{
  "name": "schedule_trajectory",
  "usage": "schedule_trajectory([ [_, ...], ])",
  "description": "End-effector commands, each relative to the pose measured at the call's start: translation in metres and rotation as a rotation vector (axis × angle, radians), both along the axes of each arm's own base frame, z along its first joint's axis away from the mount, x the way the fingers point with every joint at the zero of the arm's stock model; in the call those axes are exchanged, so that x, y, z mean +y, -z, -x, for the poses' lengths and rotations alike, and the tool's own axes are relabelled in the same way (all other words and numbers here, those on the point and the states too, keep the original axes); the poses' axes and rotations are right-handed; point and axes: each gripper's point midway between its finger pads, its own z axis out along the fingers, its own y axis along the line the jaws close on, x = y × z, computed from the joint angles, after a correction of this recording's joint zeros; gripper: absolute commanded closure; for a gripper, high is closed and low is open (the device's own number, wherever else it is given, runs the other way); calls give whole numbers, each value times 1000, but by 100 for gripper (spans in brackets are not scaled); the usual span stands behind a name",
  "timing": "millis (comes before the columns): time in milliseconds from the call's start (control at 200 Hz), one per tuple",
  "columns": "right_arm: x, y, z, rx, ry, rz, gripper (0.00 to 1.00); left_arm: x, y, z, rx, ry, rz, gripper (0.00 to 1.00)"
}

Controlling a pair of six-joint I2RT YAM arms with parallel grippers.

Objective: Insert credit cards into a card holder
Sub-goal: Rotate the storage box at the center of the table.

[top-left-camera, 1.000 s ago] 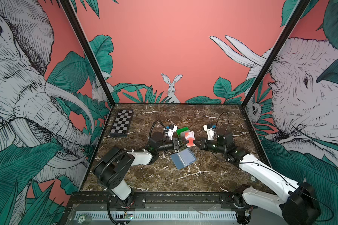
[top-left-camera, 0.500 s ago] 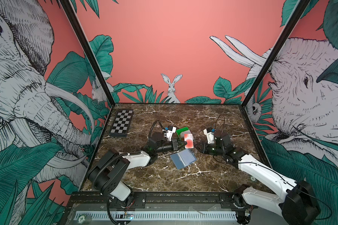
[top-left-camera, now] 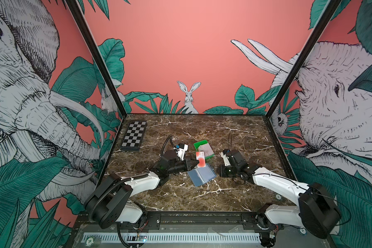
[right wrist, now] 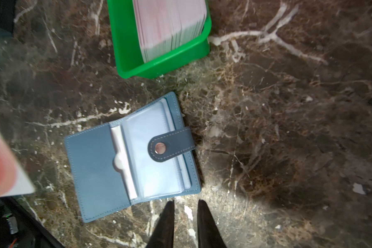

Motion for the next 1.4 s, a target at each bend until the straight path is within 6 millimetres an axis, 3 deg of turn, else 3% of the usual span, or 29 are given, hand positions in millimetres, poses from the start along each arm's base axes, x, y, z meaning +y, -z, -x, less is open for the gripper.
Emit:
schedule_trajectory([
  [0,0,10,-4,-21,-8,42,84,8,-6,-1,-44,-34,-3,100],
  [475,0,33,-13,-2,-42,169,94,16,-2,2,-54,-47,-30,100],
  [960,22,35,4,3,-117,169,96,24,-1,5,-48,-57,-80,100],
  [1280,39,30,11,-7,-142,91,96,32,26,11,39,-86,-111,100],
  [1396,31,31,9,-14,-104,122,96,32,31,11,54,-89,-109,100],
])
